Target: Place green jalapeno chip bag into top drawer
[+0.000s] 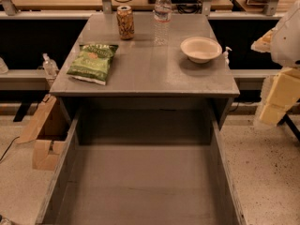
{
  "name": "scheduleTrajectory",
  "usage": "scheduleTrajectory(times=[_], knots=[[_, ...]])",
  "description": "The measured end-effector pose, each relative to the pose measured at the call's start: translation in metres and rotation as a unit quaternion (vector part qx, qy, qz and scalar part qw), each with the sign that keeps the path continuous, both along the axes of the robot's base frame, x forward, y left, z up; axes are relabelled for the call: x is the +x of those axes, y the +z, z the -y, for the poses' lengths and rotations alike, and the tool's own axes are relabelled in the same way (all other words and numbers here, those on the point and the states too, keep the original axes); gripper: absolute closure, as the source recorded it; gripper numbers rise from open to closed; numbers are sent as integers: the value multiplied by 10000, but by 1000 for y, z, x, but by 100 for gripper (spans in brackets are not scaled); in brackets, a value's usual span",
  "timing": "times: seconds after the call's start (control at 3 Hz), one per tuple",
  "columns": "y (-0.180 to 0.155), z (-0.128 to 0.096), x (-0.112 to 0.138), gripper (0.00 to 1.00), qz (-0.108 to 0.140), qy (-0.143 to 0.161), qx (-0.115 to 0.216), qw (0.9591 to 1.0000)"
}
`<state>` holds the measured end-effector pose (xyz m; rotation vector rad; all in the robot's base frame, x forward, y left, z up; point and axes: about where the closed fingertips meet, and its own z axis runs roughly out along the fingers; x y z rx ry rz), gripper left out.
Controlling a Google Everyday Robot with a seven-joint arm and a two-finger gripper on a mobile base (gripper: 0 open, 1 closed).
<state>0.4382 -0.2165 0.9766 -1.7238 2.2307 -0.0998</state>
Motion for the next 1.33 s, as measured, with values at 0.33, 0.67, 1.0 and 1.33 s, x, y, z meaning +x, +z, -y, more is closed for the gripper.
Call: scheduleTrajectory(times=[0.33,0.67,1.0,1.33], knots=[[0,0,0,0,0,0,0,10000],[-10,-16,24,0,61,45,140,9999],[-30,-54,79,0,194,75,655,9976],[-38,-104,136,0,526,204,1101,9923]])
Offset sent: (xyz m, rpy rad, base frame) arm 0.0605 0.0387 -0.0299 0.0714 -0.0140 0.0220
